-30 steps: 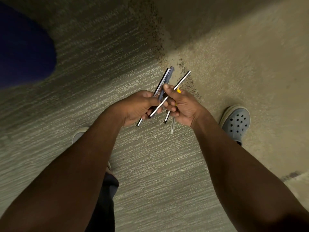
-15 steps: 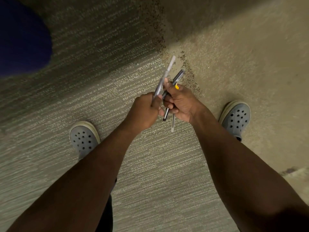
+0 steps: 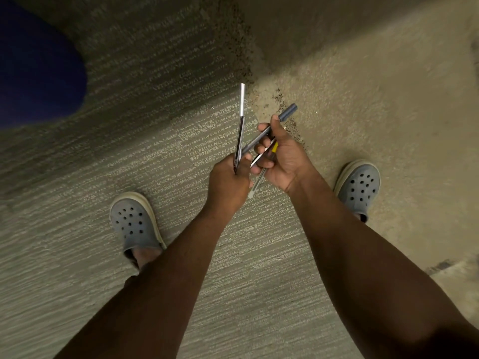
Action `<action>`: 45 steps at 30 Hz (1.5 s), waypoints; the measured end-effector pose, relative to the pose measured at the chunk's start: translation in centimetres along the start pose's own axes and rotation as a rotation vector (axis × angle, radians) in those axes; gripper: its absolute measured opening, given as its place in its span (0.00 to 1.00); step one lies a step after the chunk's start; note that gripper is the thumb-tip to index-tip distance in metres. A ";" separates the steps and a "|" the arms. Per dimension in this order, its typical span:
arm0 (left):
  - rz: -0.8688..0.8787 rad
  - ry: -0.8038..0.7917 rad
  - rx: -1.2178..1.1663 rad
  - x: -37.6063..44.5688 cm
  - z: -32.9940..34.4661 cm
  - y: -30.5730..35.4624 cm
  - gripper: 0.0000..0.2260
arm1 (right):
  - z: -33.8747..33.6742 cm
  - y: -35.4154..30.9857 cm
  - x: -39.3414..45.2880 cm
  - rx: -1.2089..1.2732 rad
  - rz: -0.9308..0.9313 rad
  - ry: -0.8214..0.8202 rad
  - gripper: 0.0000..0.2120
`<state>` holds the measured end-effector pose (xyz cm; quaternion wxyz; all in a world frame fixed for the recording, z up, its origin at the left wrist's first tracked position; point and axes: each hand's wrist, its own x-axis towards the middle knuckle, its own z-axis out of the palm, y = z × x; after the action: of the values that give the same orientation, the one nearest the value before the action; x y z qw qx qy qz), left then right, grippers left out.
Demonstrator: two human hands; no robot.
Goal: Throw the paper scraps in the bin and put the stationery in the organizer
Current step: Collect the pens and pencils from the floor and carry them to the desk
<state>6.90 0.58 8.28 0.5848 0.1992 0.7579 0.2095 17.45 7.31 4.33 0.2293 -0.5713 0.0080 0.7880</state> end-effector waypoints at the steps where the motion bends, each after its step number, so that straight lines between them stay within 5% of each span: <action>1: 0.001 0.001 0.006 -0.2 -0.2 0.1 0.12 | 0.2 -0.2 0.0 0.038 -0.009 0.008 0.15; 17: 0.056 0.051 -0.014 -2.6 -1.8 -1.4 0.11 | 1.0 -0.3 -0.6 0.246 -0.012 0.056 0.16; 22: -0.021 0.048 -0.227 -3.9 -2.5 -1.9 0.09 | 0.7 -0.2 -0.6 0.369 0.002 0.167 0.17; 32: -0.118 0.015 -0.516 -7.6 -4.9 0.7 0.07 | 1.6 -1.9 -3.2 0.616 -0.025 0.120 0.19; 38: -0.157 -0.014 -0.783 -11.9 -8.9 4.9 0.08 | 4.7 -5.1 -9.2 0.214 -0.079 0.076 0.09; 45: -0.124 -0.011 -0.835 -19.2 -14.5 14.8 0.09 | 16.7 -9.4 -22.6 -0.248 -0.157 -0.145 0.26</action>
<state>-1.81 1.19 35.13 0.6309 -0.0997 0.6152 0.4621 11.41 12.37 32.92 0.2179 -0.5357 -0.1506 0.8018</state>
